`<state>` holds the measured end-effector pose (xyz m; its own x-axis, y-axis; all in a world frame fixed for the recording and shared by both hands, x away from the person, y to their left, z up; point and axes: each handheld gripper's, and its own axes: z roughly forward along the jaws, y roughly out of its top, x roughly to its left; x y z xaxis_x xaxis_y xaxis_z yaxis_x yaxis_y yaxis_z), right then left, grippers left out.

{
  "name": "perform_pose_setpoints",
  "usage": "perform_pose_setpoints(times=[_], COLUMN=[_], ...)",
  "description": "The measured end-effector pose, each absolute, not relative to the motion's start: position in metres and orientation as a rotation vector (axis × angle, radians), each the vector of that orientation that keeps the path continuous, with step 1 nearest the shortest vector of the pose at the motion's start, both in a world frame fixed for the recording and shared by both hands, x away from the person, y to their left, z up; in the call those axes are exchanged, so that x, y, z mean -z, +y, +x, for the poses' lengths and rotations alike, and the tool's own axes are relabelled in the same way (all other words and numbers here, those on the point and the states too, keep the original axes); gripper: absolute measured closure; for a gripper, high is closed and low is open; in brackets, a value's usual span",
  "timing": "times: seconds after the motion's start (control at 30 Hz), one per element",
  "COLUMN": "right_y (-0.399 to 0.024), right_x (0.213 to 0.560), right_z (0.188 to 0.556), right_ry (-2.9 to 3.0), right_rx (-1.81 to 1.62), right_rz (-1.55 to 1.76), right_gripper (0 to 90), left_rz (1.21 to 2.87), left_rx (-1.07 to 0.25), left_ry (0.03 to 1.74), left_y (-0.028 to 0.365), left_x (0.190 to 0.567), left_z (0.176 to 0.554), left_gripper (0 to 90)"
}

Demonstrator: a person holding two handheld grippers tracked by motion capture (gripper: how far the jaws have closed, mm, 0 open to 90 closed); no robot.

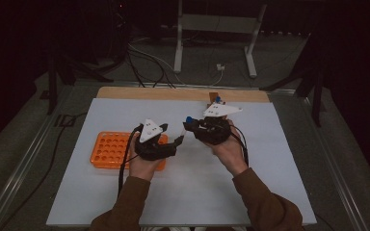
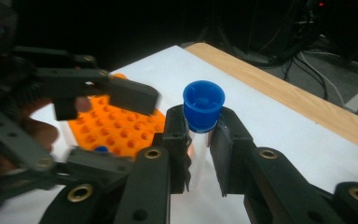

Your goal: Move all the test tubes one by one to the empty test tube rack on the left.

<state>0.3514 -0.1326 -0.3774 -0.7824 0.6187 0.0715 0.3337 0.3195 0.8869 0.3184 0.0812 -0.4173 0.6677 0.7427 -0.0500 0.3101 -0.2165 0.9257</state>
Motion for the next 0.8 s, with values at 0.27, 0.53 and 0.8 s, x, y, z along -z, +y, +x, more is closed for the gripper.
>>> perform_pose_setpoints(times=[0.27,0.53,0.8], right_y=[-0.125,-0.12,-0.124], right_x=[0.377,0.379,0.378], right_z=[0.347,0.347,0.349], right_ry=[2.335,2.354,2.342], right_rx=[-1.471,-1.468,-1.506], right_rz=[0.838,0.832,0.855], right_gripper=[76.8,76.8,65.2], left_rz=[1.845,1.862,1.869], left_rx=[-0.513,-0.508,-0.5], left_ry=[0.785,0.77,0.771], left_y=[0.073,0.074,0.075], left_x=[0.417,0.418,0.418], left_z=[0.32,0.32,0.321], left_gripper=[61.4,75.7,78.3])
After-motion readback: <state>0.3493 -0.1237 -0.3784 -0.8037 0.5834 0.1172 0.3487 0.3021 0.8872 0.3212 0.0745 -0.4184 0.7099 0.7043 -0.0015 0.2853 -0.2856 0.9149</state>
